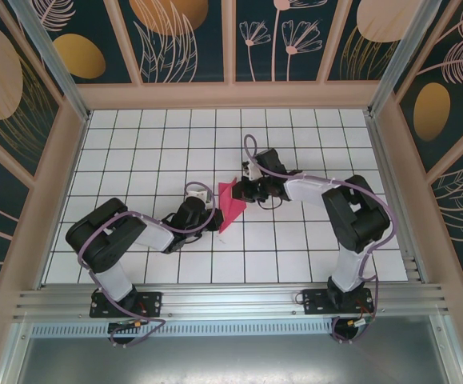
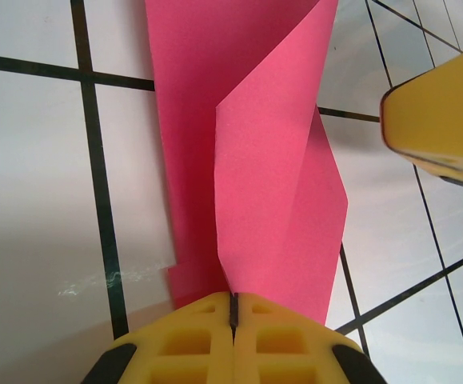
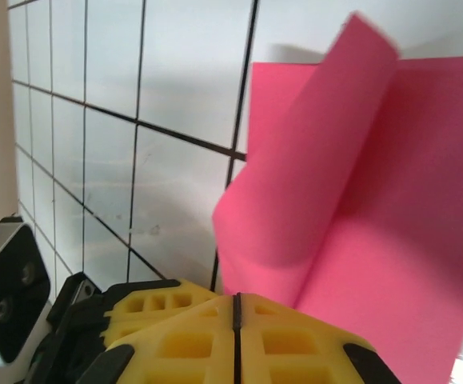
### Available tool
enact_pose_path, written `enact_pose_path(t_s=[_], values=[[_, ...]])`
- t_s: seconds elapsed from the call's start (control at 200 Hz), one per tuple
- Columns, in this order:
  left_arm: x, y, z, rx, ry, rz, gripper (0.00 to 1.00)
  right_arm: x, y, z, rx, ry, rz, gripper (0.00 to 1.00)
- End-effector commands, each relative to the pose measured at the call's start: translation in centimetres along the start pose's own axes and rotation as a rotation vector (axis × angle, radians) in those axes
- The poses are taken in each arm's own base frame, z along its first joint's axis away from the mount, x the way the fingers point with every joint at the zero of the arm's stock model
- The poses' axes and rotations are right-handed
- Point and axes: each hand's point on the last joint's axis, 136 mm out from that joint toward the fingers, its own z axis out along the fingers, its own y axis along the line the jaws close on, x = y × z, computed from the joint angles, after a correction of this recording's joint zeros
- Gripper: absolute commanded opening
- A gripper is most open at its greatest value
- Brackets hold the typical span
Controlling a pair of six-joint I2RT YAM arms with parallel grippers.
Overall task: Fold a paper plane with a square sheet of paper (pick it up from the middle)
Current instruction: Fourth fold the wing at the center of the table.
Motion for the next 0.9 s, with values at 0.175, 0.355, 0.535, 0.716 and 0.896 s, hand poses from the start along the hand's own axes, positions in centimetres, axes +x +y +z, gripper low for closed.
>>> enact_pose_path(t_s=[0.175, 0.355, 0.535, 0.716, 0.896], values=[[1.8, 2.4, 0.3, -0.078, 0.059, -0.020, 0.00, 0.6, 0.0, 2.7, -0.071, 0.053, 0.034, 0.09], [1.7, 2.5, 0.3, -0.080, 0.058, -0.020, 0.00, 0.4, -0.7, 3.3, -0.055, 0.048, 0.044, 0.09], [1.7, 2.5, 0.2, -0.084, 0.056, -0.019, 0.00, 0.4, -2.2, 3.7, 0.006, 0.037, 0.075, 0.09], [1.8, 2.6, 0.2, -0.086, 0.056, -0.023, 0.00, 0.4, -3.5, 4.0, 0.066, 0.034, 0.090, 0.09], [1.2, 2.1, 0.0, -0.077, 0.041, -0.022, 0.01, 1.1, -4.6, 4.4, 0.102, 0.052, 0.106, 0.08]])
